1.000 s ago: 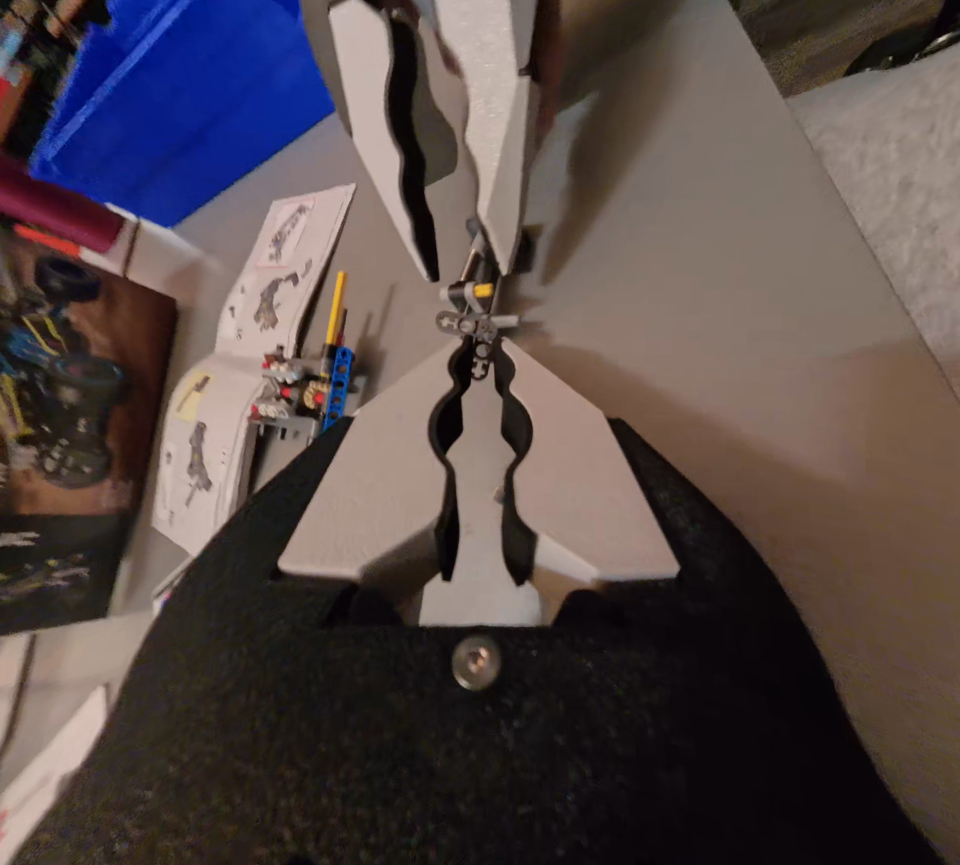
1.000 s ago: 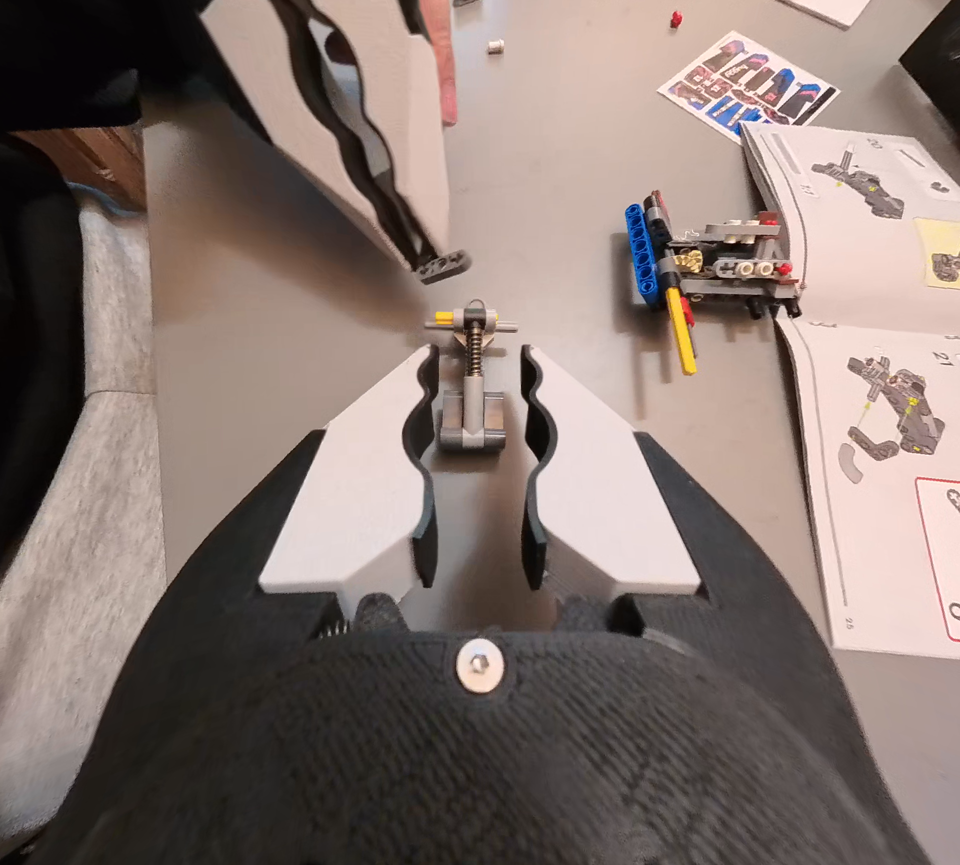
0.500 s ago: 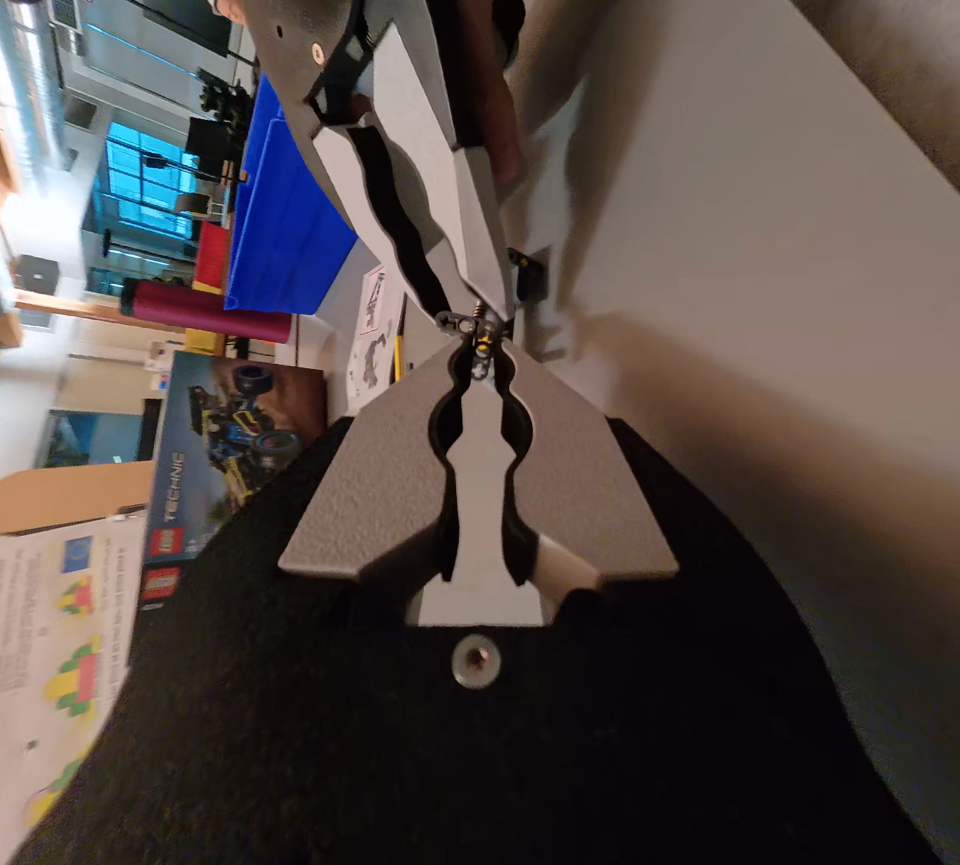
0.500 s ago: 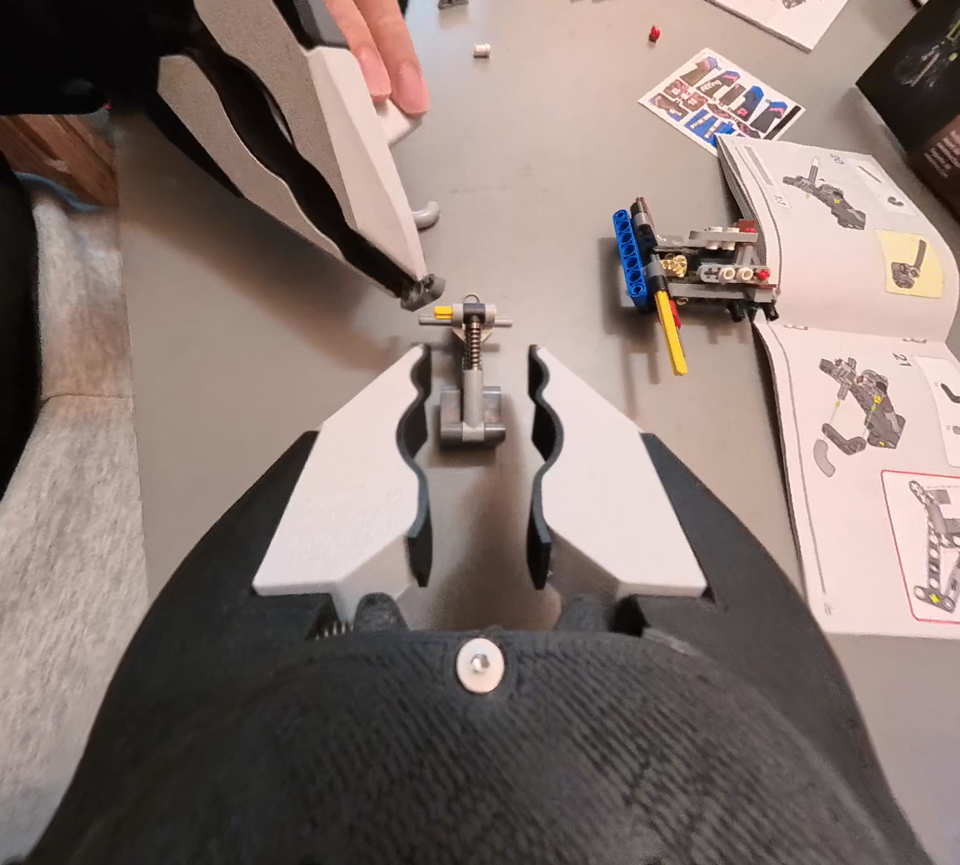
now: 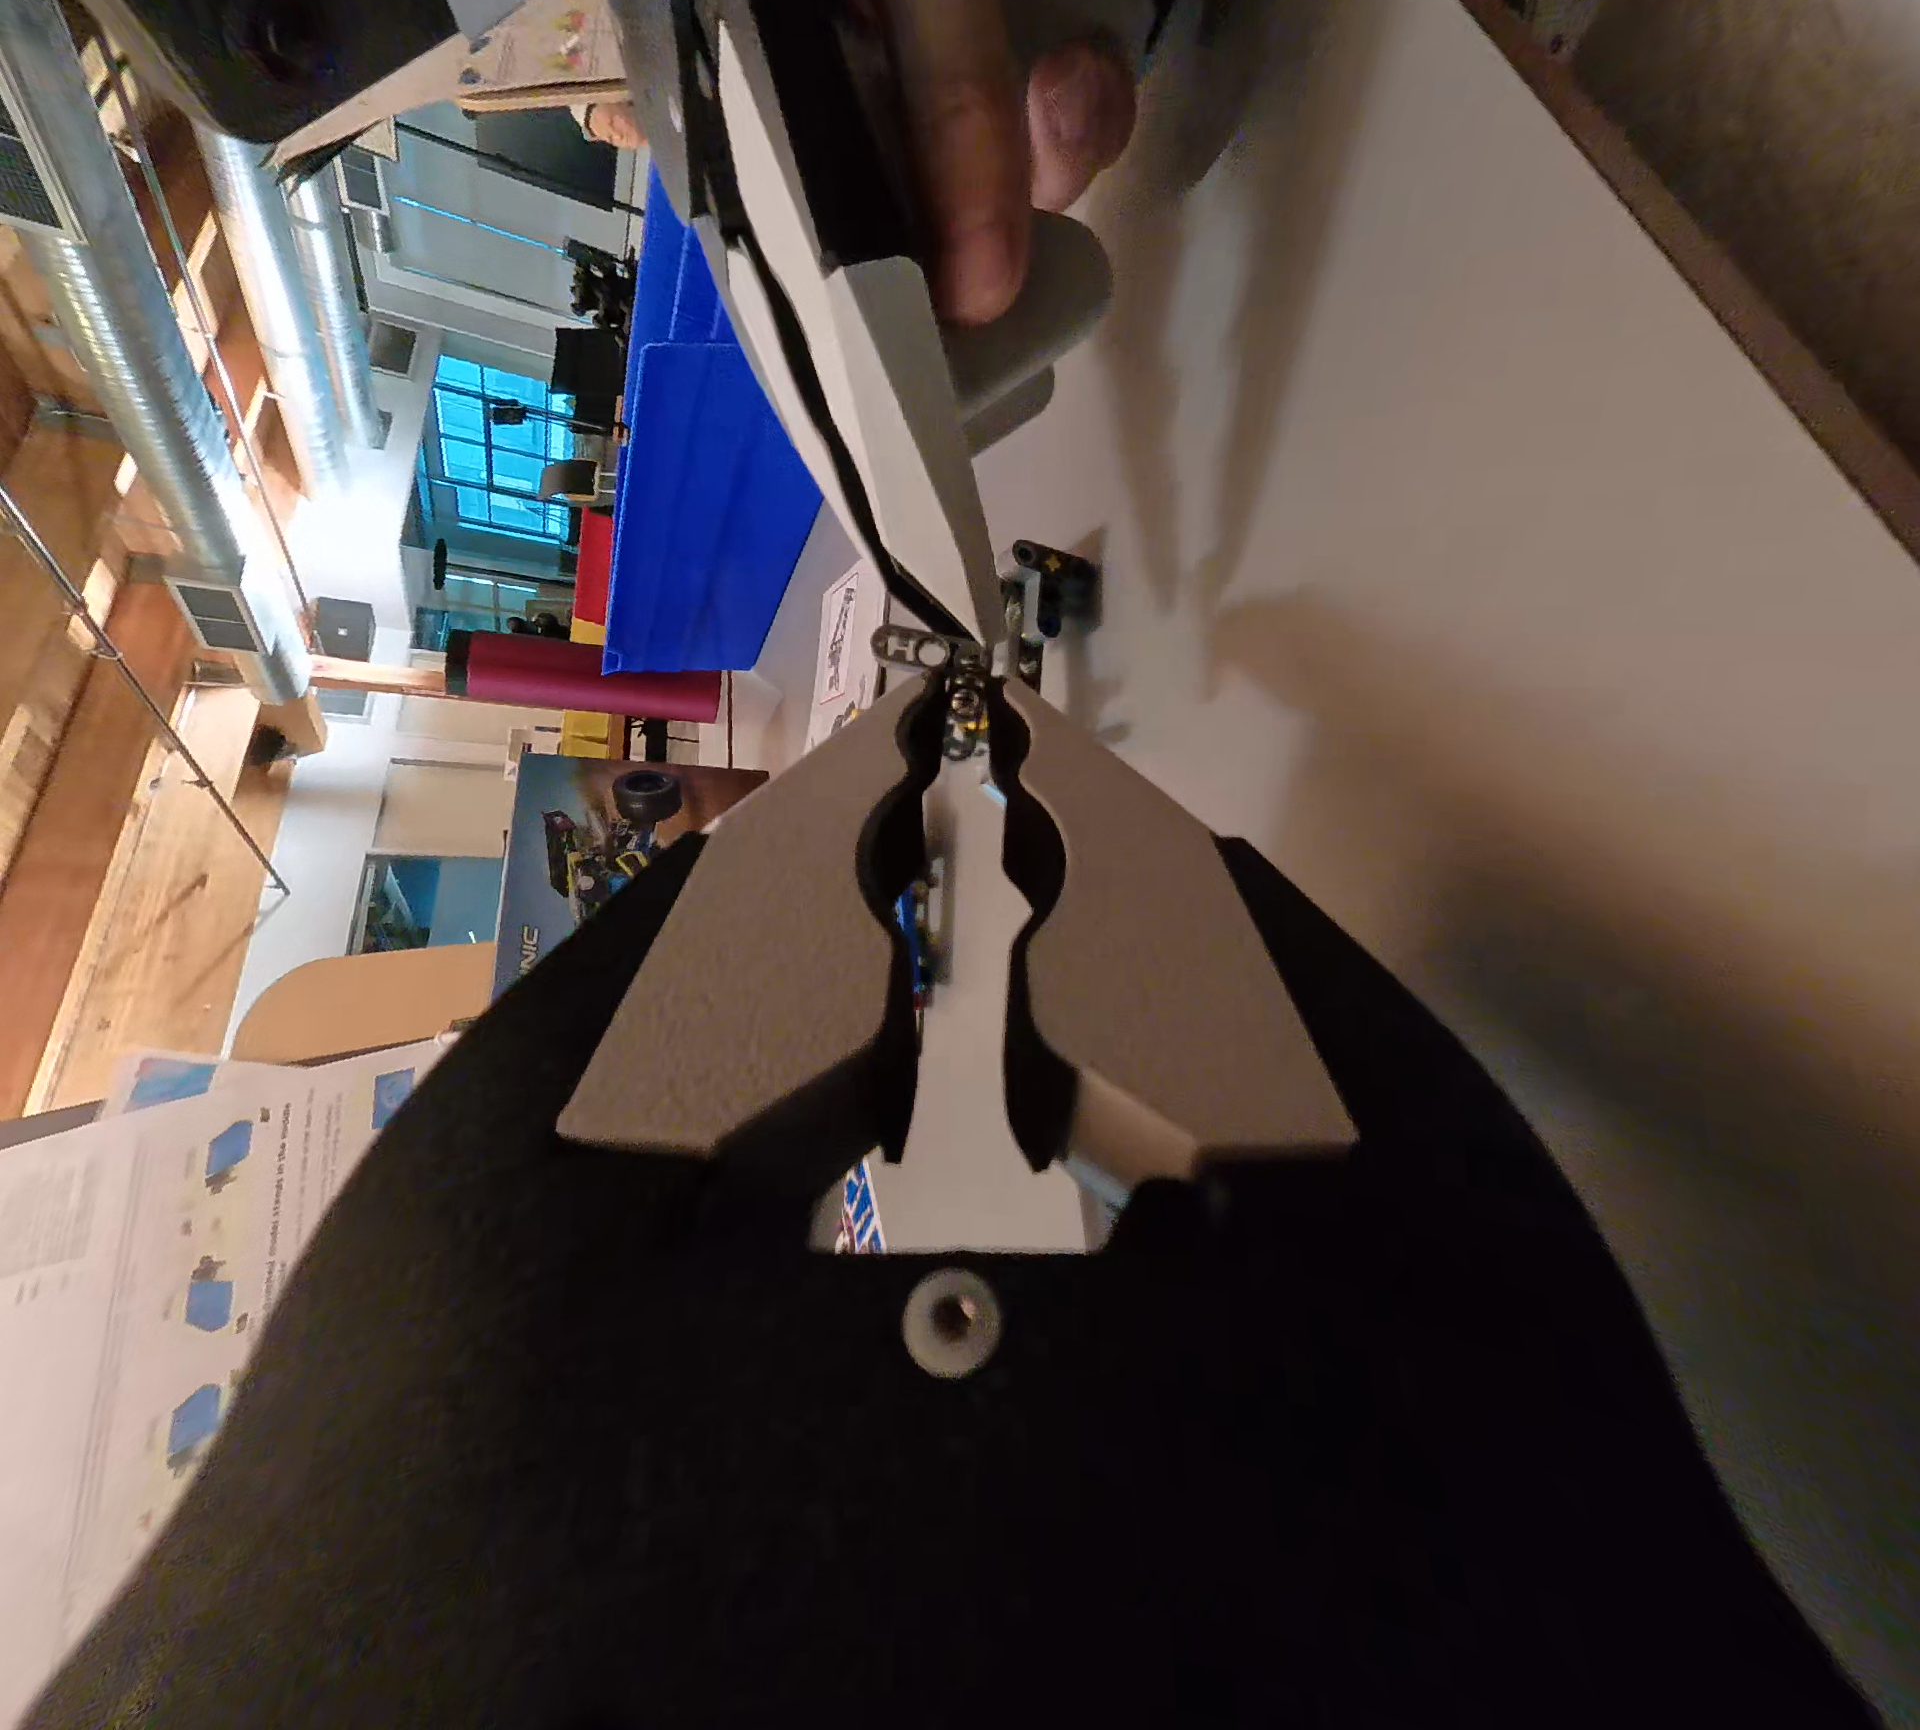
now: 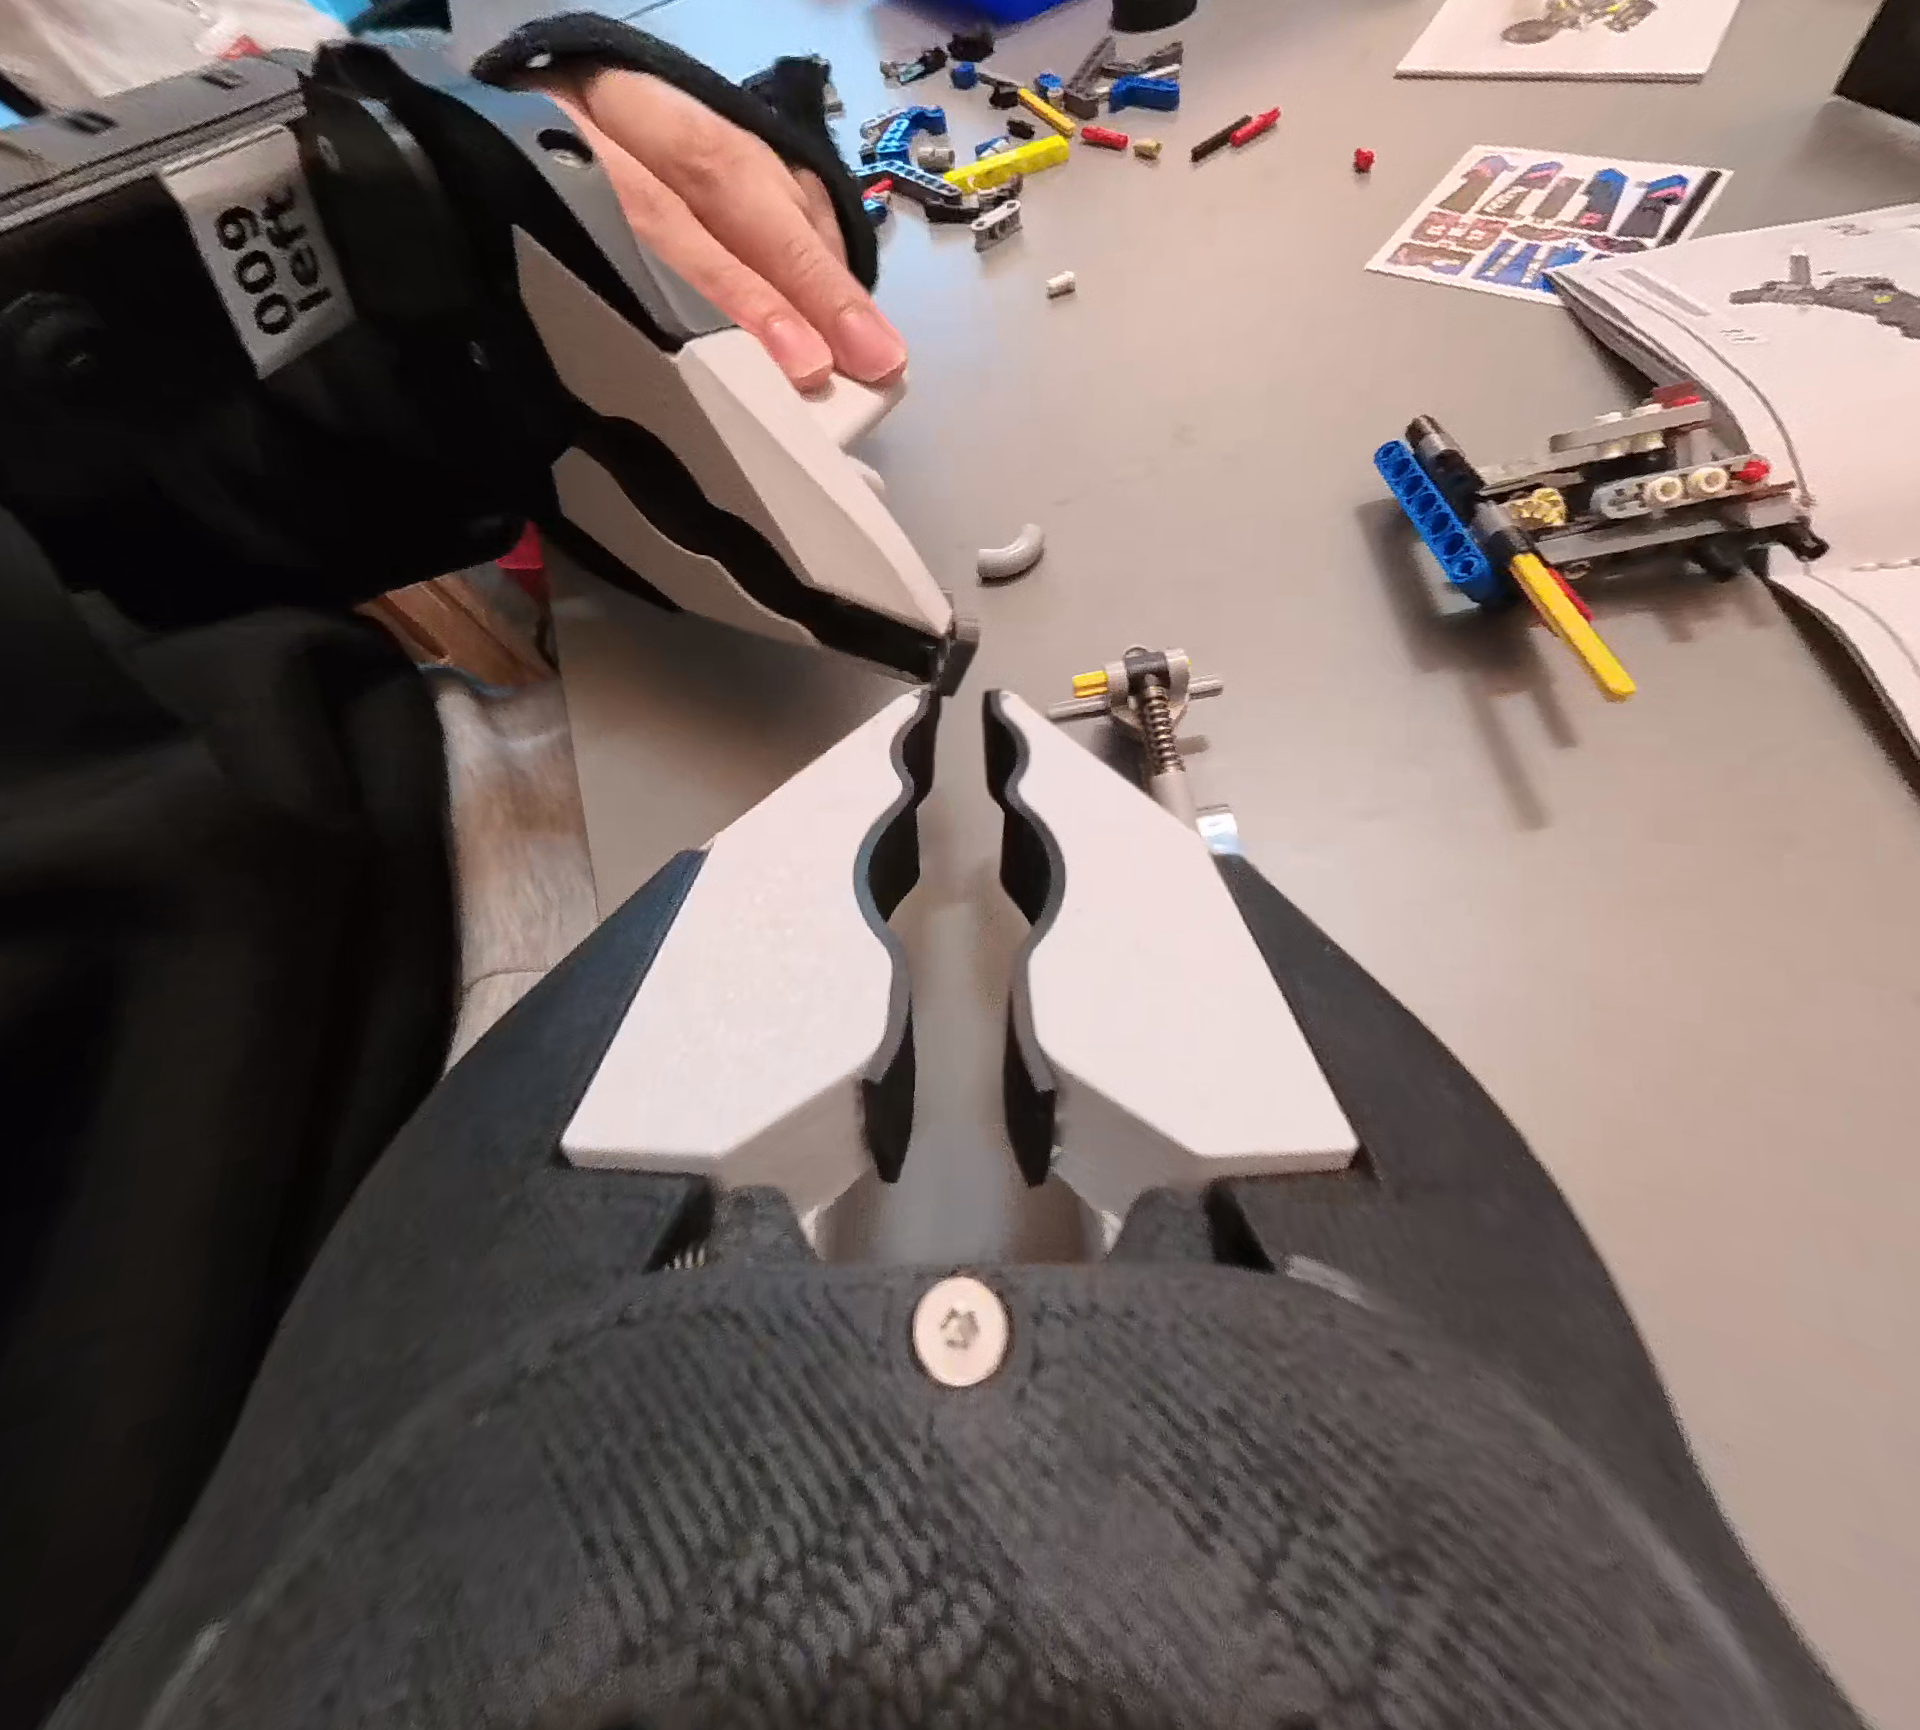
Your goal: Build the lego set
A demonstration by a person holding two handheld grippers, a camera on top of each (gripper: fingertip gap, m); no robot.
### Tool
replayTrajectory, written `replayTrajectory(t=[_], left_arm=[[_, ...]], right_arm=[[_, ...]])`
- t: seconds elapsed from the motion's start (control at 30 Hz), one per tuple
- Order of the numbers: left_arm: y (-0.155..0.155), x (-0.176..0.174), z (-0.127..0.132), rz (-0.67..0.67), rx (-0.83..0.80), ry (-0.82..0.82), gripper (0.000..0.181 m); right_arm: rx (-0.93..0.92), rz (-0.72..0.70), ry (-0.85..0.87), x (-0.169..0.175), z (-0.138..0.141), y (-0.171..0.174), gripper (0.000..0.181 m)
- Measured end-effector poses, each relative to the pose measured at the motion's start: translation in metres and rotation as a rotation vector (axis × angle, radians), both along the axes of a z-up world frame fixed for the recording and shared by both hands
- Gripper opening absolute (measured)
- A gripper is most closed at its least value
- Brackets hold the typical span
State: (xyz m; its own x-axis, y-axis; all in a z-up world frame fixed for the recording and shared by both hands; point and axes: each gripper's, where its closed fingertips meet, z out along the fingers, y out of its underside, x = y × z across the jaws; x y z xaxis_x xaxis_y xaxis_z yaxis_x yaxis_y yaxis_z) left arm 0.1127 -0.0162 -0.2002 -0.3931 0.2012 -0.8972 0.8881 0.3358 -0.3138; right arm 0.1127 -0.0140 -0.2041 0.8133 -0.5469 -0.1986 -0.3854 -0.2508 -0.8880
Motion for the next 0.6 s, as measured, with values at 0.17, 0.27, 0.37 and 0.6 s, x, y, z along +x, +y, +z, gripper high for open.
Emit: replayTrajectory(t=[0.17, 0.27, 0.37, 0.6], left_arm=[[0.001, 0.000, 0.002, -0.008, -0.012, 0.013, 0.005], [0.001, 0.000, -0.002, -0.006, 0.005, -0.008, 0.004], [0.000, 0.001, -0.007, 0.000, 0.024, -0.024, 0.005], [0.002, 0.013, -0.019, 0.112, 0.047, 0.312, 0.007]], right_arm=[[0.011, 0.013, -0.011, 0.000, 0.002, 0.001, 0.013], [0.024, 0.027, -0.006, -0.001, 0.003, 0.003, 0.017], [0.036, 0.015, 0.001, 0.002, 0.004, 0.001, 0.003], [-0.131, 0.021, -0.117, 0.009, -0.006, -0.002, 0.002]])
